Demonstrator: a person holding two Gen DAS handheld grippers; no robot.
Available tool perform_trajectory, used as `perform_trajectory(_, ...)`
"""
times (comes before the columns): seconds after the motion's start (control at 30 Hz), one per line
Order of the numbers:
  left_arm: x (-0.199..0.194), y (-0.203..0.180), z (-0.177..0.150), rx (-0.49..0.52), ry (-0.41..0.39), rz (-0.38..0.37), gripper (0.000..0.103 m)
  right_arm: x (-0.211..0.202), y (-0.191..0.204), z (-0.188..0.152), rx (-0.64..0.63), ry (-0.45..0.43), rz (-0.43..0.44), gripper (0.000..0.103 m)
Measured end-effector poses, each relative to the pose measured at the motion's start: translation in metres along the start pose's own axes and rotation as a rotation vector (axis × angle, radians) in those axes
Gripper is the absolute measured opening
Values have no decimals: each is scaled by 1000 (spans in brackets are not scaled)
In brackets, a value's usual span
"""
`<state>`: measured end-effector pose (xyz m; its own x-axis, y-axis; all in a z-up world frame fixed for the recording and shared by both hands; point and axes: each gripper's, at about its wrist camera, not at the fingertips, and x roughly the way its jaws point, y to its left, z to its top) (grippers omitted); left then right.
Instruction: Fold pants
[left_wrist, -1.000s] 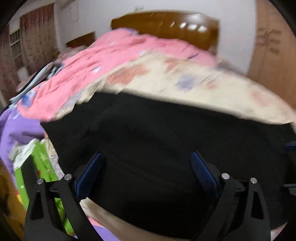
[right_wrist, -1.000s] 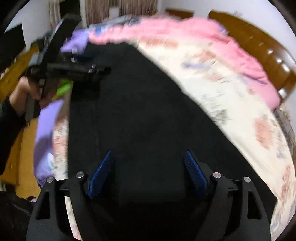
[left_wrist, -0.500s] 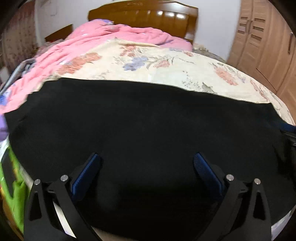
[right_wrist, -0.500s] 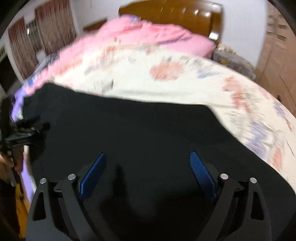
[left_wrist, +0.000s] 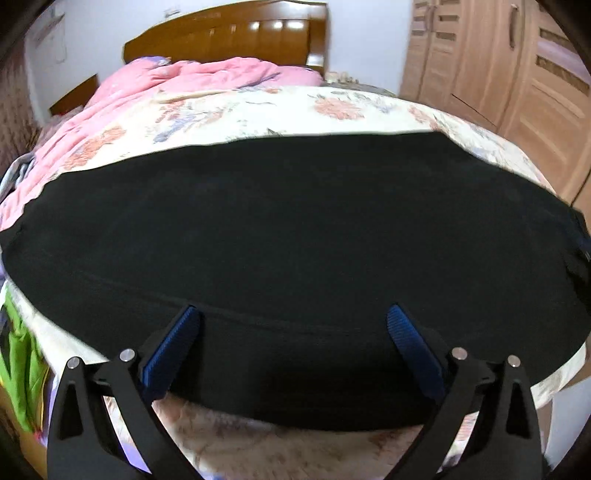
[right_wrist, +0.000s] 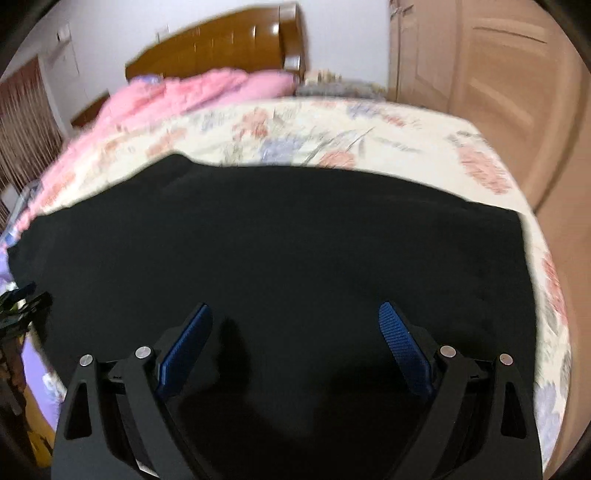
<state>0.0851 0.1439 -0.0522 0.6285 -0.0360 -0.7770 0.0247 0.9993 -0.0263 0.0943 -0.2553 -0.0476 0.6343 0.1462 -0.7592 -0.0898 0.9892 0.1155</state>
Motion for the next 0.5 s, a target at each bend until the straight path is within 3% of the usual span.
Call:
perform_trajectory(0.07,-16,-11,-1,23,-62,-60,101,-21,-5,-15,-4,-48,19,88)
perform_trajectory(0.13,-24,-32,-4,93,-73,-74,101,-33,0,-30,-55,-62,39,89)
perform_trajectory(0.23,2,-68,-17,245,2,-15,102,-36,4,-60,-158,-25,41,89)
perform_trajectory(0.33,8,-57,-19,149,-22,-89,102,-35,3,-72,-244,-60,18,89)
perform_trajectory(0.5,3,-61,-15,154,8,-71,101,-49,-3,-68,-198,-51,35,89)
